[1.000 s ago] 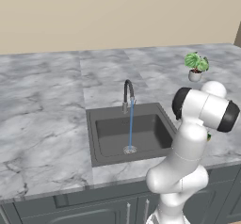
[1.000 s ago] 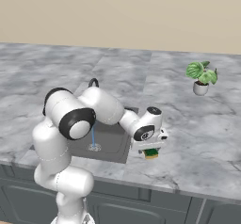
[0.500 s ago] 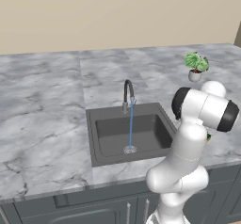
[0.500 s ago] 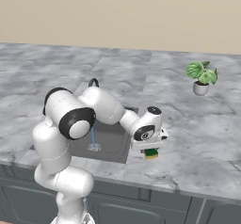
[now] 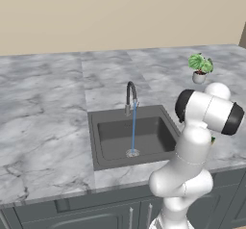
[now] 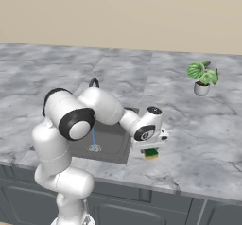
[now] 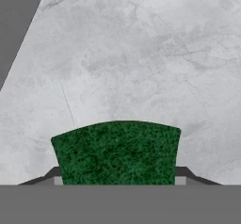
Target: Soak the sponge with water for a few seconds and then drop it inside the sink.
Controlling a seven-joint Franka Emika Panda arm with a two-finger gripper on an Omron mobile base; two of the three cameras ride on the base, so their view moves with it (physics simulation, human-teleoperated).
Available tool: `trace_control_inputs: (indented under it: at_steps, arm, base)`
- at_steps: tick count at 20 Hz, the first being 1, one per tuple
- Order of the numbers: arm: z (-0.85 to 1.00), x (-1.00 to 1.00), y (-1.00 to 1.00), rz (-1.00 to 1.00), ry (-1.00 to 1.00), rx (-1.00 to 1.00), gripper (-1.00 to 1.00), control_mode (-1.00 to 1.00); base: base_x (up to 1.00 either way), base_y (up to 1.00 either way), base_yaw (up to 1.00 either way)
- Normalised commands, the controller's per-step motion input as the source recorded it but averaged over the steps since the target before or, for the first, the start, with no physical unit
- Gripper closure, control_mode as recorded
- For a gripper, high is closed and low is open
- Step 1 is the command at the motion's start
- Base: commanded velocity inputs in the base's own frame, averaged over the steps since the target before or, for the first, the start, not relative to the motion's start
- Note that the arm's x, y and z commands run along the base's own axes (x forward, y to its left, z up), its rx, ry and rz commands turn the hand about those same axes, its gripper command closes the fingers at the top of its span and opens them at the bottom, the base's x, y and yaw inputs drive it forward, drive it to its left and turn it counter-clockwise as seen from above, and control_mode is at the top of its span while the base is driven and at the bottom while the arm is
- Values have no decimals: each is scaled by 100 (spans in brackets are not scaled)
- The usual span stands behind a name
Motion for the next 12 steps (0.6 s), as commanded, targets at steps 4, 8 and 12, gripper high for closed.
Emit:
trace_control_inputs:
  at_steps: [4,8,12]
  arm:
    - [33,-1,18,-1,0,0,100,-100]
    - [69,0,10,-3,0,0,100,-100]
    - [76,-5,3,-4,0,0,100,-100]
  base:
    - [0,0,0]
    - [0,0,0]
    - [0,0,0]
